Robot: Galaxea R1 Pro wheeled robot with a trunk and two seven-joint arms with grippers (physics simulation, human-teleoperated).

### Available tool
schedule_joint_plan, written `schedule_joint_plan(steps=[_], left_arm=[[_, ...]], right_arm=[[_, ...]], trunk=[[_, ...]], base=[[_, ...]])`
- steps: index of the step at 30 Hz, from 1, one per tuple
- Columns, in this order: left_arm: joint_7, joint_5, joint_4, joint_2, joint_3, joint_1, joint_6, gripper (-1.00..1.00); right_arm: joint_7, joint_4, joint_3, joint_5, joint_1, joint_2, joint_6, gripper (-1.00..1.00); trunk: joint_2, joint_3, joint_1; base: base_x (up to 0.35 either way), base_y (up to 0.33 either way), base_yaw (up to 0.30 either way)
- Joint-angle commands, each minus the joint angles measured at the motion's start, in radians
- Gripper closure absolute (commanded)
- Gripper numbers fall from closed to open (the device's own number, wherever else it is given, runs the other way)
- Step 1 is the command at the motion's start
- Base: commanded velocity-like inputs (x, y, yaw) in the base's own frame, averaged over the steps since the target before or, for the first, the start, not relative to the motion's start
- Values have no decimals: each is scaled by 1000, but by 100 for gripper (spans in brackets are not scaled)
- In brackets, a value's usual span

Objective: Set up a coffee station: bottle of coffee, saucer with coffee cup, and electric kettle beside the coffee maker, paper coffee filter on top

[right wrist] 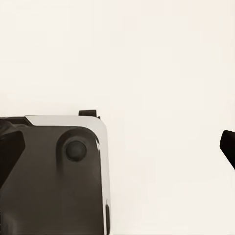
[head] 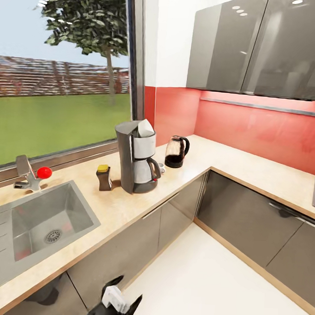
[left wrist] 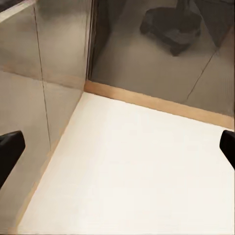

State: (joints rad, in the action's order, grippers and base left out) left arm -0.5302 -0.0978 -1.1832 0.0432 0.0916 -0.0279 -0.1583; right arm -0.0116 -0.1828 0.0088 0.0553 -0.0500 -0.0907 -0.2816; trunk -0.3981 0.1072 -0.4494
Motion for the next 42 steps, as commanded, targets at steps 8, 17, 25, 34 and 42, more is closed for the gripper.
schedule_joint_plan(steps=[8, 17, 25, 34, 42], left_arm=[[79, -11, 415, -30, -13, 7, -6, -100], [489, -7, 803, -29, -10, 9, 5, -100], [541, 1, 997, -24, -23, 8, 14, -100], [656, 6, 1076, -28, -134, -2, 20, -100], [806, 7, 1114, -30, -151, -4, 22, -100]], right_arm=[[3, -19, -1, 9, -1, 2, -2, -100], [5, -27, -1, 10, -1, 2, 0, -100], [7, -20, 2, 9, -1, 11, 1, -100], [7, -23, -1, 7, -1, 8, 3, -100], [4, -24, 3, 5, -1, 7, 5, -100]], trunk=[[-2, 2, -1], [-2, 9, -1], [-2, 17, -1], [-2, 25, -1], [-2, 31, -1]], base=[[0, 0, 25], [0, 0, 200], [0, 0, 226], [0, 0, 224], [0, 0, 177]])
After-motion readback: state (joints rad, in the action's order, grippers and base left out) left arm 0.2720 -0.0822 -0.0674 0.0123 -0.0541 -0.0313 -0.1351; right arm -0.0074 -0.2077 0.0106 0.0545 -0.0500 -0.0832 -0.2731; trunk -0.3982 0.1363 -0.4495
